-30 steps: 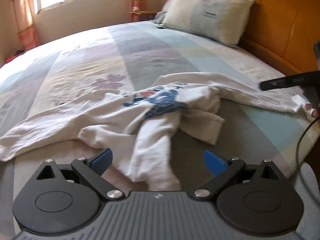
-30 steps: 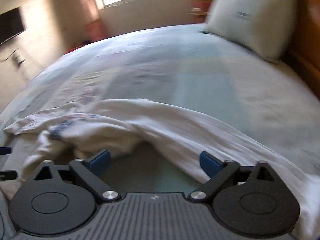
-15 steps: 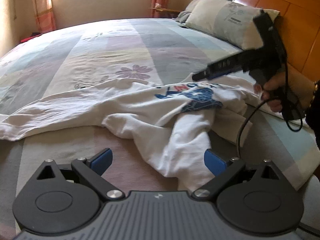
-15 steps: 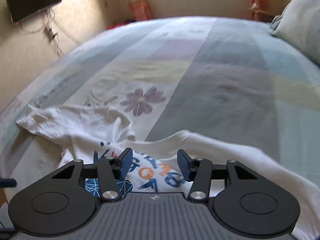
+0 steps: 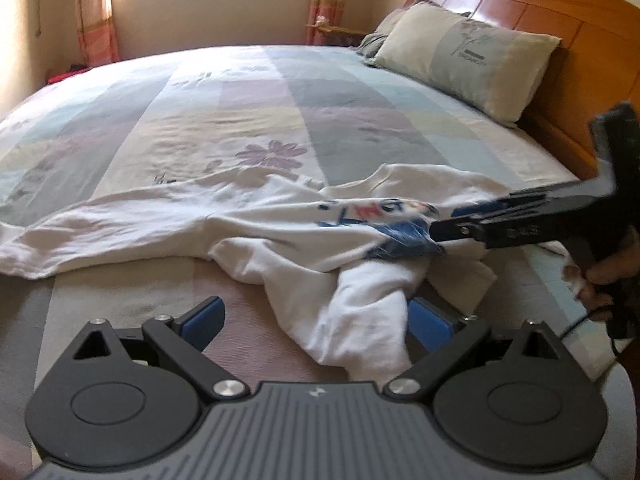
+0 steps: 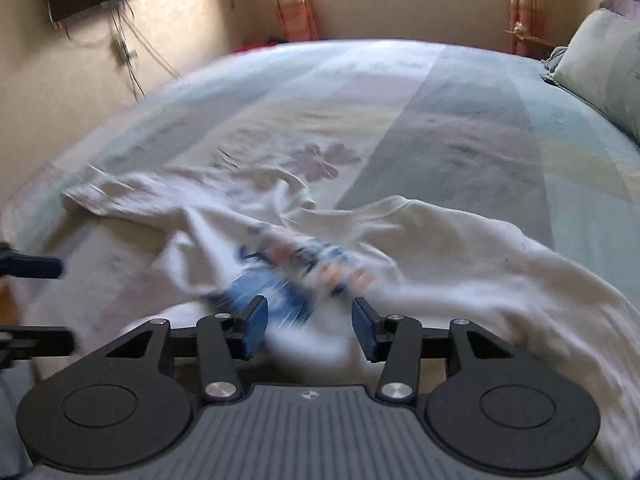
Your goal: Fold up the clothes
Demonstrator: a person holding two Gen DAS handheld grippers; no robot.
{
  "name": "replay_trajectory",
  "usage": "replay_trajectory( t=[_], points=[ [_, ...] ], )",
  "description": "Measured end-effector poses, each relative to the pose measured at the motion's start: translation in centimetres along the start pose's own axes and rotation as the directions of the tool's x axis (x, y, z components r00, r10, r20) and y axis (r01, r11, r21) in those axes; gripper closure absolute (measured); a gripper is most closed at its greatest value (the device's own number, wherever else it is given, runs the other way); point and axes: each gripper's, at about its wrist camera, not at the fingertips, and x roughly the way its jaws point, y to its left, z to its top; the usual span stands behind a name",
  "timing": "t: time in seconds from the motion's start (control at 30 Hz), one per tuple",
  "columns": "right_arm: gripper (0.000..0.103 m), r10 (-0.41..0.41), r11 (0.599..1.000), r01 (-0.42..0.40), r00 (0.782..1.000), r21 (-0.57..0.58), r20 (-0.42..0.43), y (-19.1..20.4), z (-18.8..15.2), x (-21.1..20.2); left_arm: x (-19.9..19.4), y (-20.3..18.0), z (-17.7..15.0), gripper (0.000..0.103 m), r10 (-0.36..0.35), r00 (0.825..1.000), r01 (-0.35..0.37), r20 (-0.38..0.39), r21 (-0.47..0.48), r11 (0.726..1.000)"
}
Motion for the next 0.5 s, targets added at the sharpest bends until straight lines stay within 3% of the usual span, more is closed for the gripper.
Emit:
replay_trajectory(
  t=[0.17,0.5],
  points=[
    [0.036,-0.062,0.997,0.058,0.996,0.053,0.068,1.0,-2.9,-5.8,-1.9,-1.8,0.0,0.005,-0.016,0.999,0.015,0.038,0.024,1.0],
    [0.034,-0.121,0.972,0.09,0.983,0.215,0.136,1.8,-8.8,-13.5,-5.9,-5.3,-1.2,0.005,-0.065,0.994,0.057,0.087,0.087,0.995]
  ],
)
